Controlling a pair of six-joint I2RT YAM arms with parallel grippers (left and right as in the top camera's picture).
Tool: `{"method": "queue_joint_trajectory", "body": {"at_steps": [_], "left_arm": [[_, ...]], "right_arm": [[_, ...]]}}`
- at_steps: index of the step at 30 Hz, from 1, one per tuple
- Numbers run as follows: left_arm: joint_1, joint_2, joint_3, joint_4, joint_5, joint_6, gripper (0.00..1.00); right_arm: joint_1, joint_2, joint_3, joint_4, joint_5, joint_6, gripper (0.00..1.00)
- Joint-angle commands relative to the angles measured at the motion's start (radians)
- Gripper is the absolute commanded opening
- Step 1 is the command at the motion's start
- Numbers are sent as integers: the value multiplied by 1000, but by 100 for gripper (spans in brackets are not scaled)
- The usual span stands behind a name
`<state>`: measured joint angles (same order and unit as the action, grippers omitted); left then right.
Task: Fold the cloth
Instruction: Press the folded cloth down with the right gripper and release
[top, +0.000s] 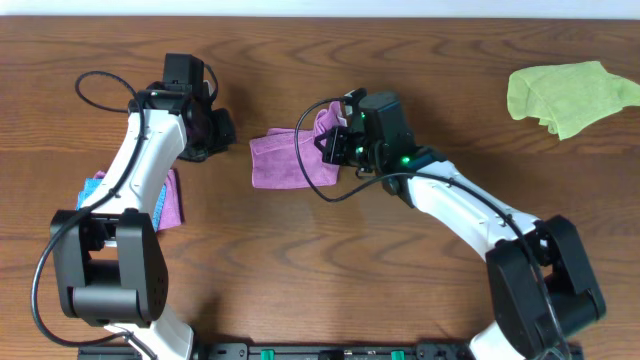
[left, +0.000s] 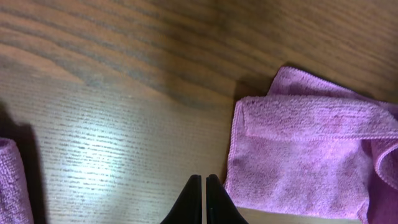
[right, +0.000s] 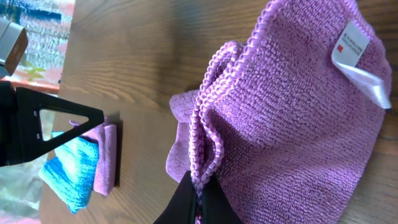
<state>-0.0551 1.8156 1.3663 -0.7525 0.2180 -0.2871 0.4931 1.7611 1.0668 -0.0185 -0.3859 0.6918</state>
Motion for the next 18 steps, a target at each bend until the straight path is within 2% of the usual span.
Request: {"method": "queue_joint_trajectory", "body": {"at_steps": [1,8,18], "left_arm": [[5,-25,-8,-11,0,27,6],[5,-43,-8,-24,0,42,6],[69,-66,-8,-60,2,57,6]], "right_arm": [[27,14,18,3,41,-23,1],[72,69,56,10,45,-24,1],[145,188,257,-97,46,-80,1]]}}
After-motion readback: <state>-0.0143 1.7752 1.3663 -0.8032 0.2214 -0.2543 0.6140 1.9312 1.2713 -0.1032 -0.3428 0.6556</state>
